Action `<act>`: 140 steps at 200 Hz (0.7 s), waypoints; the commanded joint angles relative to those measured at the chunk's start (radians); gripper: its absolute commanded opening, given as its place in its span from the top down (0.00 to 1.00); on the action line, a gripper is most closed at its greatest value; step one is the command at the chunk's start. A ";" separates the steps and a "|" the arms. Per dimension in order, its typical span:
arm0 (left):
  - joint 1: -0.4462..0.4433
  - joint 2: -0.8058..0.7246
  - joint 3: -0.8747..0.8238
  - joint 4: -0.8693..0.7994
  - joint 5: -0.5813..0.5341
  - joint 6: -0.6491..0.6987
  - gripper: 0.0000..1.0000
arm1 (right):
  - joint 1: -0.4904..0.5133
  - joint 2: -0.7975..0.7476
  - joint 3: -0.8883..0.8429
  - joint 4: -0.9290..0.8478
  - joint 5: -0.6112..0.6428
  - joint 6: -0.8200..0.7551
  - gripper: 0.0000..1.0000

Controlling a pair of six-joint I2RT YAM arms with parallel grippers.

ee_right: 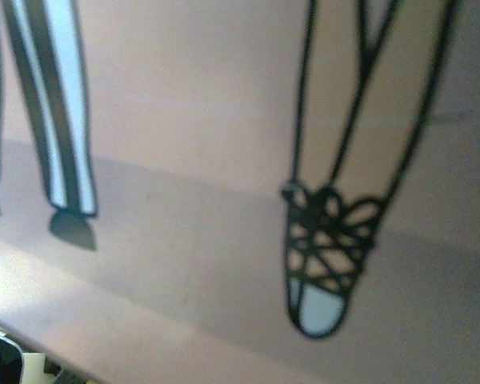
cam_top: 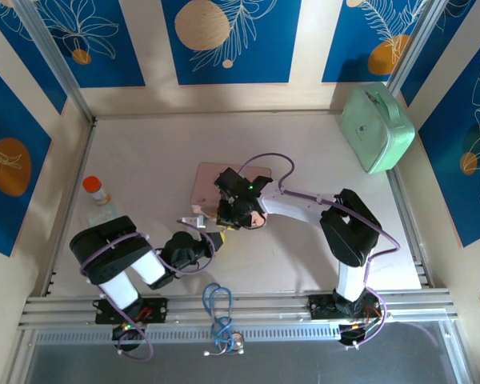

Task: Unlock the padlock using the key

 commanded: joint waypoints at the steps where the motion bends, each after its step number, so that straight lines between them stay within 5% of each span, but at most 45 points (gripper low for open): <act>1: 0.002 -0.027 0.041 0.145 -0.055 0.015 1.00 | 0.045 0.001 -0.052 -0.094 -0.151 0.064 1.00; 32: 0.003 -0.021 0.036 0.145 -0.049 0.011 1.00 | 0.032 -0.013 -0.054 -0.096 -0.147 0.069 1.00; 58: 0.001 -0.022 -0.014 0.145 -0.056 -0.036 0.77 | -0.006 -0.029 -0.046 -0.091 -0.160 0.063 1.00; 95: -0.008 -0.065 -0.075 0.145 -0.056 -0.058 0.57 | -0.025 -0.041 -0.018 -0.124 -0.156 0.043 1.00; 140: -0.014 -0.228 -0.059 0.030 -0.031 -0.021 0.55 | -0.028 -0.040 -0.031 -0.106 -0.175 0.052 1.00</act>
